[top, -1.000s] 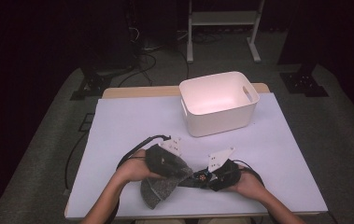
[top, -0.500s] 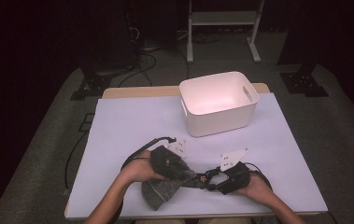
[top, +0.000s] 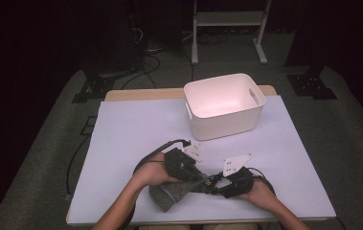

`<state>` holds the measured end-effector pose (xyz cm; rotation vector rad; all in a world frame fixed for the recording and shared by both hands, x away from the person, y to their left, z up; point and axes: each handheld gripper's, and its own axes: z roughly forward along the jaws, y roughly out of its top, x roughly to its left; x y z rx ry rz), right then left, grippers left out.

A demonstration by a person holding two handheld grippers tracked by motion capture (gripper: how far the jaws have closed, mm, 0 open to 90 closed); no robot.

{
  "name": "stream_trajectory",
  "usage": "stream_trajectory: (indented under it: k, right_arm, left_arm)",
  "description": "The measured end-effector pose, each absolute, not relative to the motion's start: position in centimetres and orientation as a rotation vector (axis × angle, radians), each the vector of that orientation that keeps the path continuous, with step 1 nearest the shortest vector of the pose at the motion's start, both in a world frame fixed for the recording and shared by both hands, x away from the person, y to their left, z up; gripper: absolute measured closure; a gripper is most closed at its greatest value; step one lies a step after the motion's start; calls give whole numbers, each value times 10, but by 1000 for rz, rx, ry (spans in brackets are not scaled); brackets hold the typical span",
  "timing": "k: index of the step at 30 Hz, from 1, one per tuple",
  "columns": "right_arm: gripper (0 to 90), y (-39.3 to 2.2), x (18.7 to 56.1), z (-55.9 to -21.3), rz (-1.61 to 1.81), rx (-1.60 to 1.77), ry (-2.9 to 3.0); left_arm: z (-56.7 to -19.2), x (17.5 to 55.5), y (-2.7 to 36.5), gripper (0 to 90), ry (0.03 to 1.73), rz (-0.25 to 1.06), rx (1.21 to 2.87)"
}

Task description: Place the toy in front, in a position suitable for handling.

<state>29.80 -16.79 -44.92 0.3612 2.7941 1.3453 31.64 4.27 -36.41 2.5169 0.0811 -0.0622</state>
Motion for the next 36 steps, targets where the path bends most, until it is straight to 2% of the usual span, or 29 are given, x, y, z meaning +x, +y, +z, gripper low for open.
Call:
stream_trajectory:
  k: [7,17,26,36]
  right_arm:
    - [558,-168,295,-450,1351,363,2782]
    - [559,-168,294,-450,1344,353,2771]
    - [560,-167,293,-451,1338,340,2762]
    - [552,-165,294,-452,1368,364,2771]
  left_arm:
    - [-369,314,9,825,-7,-91,2546]
    - [-370,318,36,820,65,-83,2520]
    - [-373,323,14,819,78,-77,2496]
    - [-373,319,16,801,34,-81,2495]
